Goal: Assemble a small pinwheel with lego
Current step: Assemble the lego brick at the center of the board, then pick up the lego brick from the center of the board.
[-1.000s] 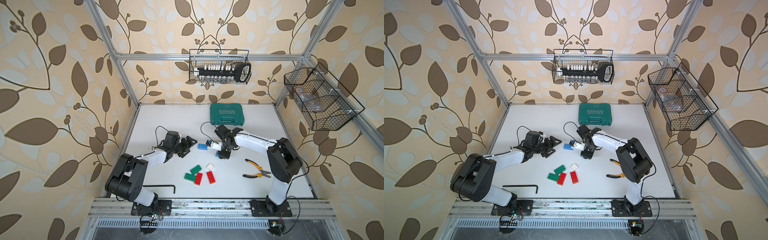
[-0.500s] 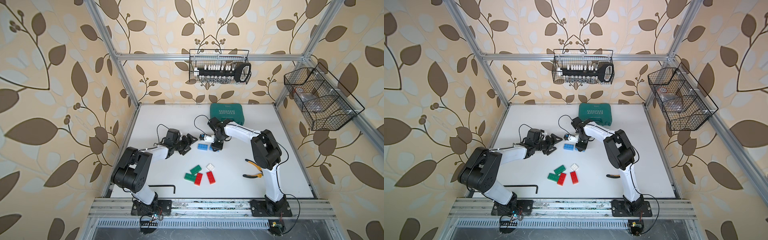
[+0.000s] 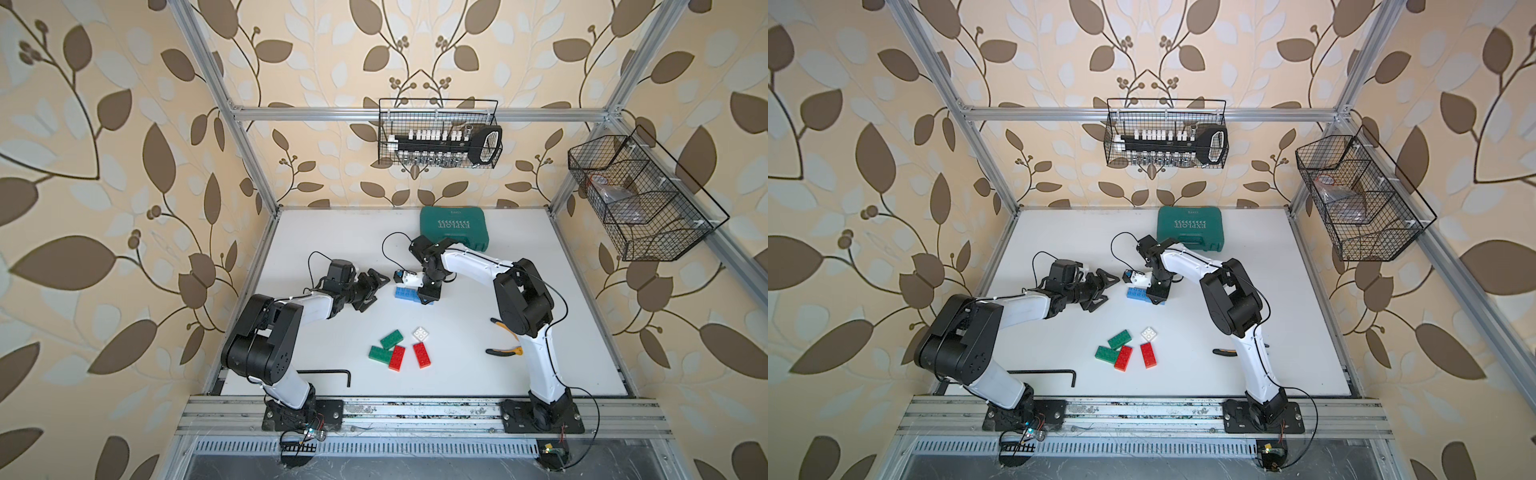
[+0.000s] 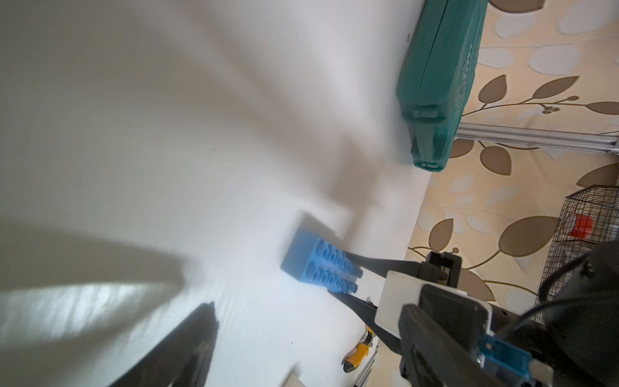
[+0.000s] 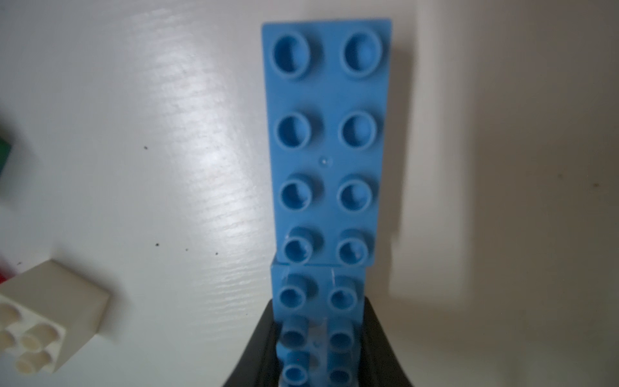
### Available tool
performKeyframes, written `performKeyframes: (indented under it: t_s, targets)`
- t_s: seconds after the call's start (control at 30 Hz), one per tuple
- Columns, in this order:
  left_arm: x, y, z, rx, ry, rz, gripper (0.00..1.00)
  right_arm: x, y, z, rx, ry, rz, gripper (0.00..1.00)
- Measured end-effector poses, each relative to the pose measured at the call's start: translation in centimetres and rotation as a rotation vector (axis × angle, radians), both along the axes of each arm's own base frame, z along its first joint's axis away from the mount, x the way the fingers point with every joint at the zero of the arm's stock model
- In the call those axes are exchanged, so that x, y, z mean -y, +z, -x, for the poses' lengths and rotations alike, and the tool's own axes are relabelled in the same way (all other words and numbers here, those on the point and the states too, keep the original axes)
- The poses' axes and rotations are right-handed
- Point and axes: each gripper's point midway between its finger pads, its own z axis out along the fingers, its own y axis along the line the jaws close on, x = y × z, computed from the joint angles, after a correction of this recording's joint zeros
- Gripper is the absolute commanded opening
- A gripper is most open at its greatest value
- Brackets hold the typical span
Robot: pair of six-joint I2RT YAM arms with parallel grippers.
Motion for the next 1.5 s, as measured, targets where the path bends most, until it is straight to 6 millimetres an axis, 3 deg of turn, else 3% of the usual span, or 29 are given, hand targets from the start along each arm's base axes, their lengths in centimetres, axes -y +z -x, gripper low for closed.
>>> performKeyframes:
  t_s: [0.2, 0.33, 0.5, 0.6, 0.7, 0.8, 0.9, 1.03, 1.13, 1.3, 1.5]
  targets:
    - [0.0, -0.1, 0.1, -0.001, 0.0, 0.0, 0.89, 0.0, 0.0, 0.0, 0.0, 0.0, 0.001, 0.25]
    - [-0.1, -0.3, 0.3, -0.004, -0.003, -0.004, 0.93, -0.2, 0.0, 0.0, -0.004, -0.001, -0.008, 0.63]
    - [-0.2, 0.1, 0.6, -0.001, -0.013, -0.015, 0.93, -0.2, 0.6, 0.0, 0.027, -0.038, -0.036, 0.68]
    - [-0.6, 1.2, 0.9, 0.018, -0.009, -0.013, 0.92, -0.4, 2.9, -0.4, 0.086, -0.048, -0.078, 0.68]
    - [-1.6, 2.9, 1.7, 0.044, 0.004, 0.002, 0.92, -0.8, 7.2, 0.3, 0.166, -0.029, -0.16, 0.65]
    - [-3.8, 4.4, 2.8, 0.067, 0.044, 0.016, 0.92, -2.7, 11.2, 2.8, 0.241, 0.066, -0.257, 0.65]
    - [-6.6, 5.1, 3.6, 0.075, 0.107, 0.044, 0.92, -6.1, 12.7, 7.1, 0.267, 0.236, -0.327, 0.64]
    - [-9.3, 4.1, 5.2, 0.032, 0.171, 0.09, 0.91, -10.2, 9.9, 13.3, 0.185, 0.444, -0.348, 0.59]
    - [-9.9, 2.9, 6.8, -0.02, 0.186, 0.112, 0.91, -11.6, 6.7, 15.5, 0.113, 0.512, -0.314, 0.56]
    - [-9.6, 3.2, 7.7, -0.023, 0.166, 0.127, 0.91, -11.8, 3.1, 16.4, 0.053, 0.538, -0.26, 0.52]
    - [-9.6, 3.2, 7.9, -0.021, 0.16, 0.124, 0.91, -12.2, 3.1, 15.3, 0.091, 0.534, -0.271, 0.51]
